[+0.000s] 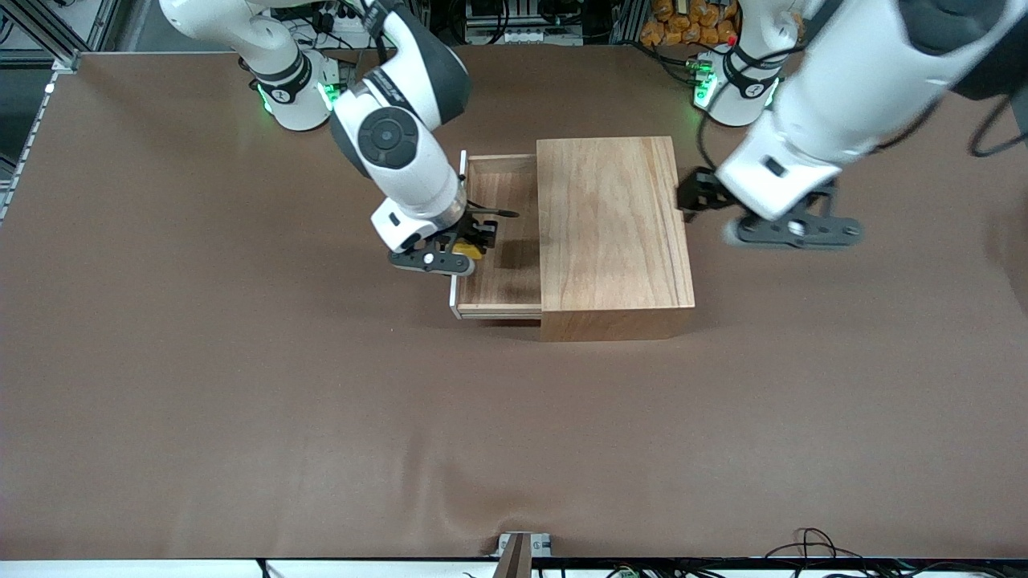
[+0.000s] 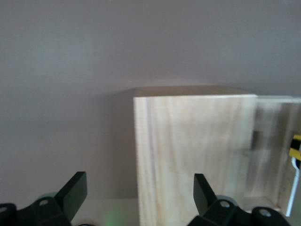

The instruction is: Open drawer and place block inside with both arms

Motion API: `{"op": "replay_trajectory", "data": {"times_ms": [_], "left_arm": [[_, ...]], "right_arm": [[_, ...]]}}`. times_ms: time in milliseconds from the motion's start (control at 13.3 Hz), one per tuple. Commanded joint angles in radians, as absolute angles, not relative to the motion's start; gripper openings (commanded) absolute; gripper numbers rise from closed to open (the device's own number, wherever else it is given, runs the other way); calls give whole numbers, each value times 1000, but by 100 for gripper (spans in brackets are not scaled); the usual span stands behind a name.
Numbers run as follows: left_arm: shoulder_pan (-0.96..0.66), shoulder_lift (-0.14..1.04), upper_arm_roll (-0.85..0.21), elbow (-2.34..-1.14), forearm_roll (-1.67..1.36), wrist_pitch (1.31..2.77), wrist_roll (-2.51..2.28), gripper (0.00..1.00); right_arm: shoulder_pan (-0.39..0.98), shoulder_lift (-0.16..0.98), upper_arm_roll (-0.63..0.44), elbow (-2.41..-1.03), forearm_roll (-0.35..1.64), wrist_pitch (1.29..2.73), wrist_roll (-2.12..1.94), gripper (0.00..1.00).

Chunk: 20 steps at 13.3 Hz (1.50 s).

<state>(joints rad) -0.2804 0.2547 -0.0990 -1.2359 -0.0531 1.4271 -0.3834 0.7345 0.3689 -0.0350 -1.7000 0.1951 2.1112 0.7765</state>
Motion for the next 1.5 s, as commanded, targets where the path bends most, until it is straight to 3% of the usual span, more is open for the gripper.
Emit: {"op": "replay_trajectory", "data": {"times_ms": [0,226,301,376,527,677,903,1429], "left_arm": [[-183,227,-103,-1262,-68,1398,-300,100],[-66,225,-110,-1266,-64,1368,-167,100],[-49,218,-110,-1267,-64,1358,-163,100],[-43,207,-104,-1267,-64,1333,-155,100],[-18,161,-101,-1278,-63,1269,-126,100],[-35,88,-100,-1316,-35,1209,-123,100],[-40,-27,-107,-1420,31,1230,-111,100],[-49,-31,-58,-1434,34,1333,-61,100]], "right_arm": [[778,406,-46,-1697,173,2158,802,15],[817,439,-45,-1697,118,2161,790,20],[837,448,-46,-1695,117,2161,792,27],[844,449,-46,-1694,117,2161,796,42],[845,449,-46,-1689,117,2158,802,100],[842,424,-48,-1678,115,2137,795,100],[793,313,-67,-1635,112,1906,773,100],[441,83,-80,-1658,109,1577,270,100]]}}
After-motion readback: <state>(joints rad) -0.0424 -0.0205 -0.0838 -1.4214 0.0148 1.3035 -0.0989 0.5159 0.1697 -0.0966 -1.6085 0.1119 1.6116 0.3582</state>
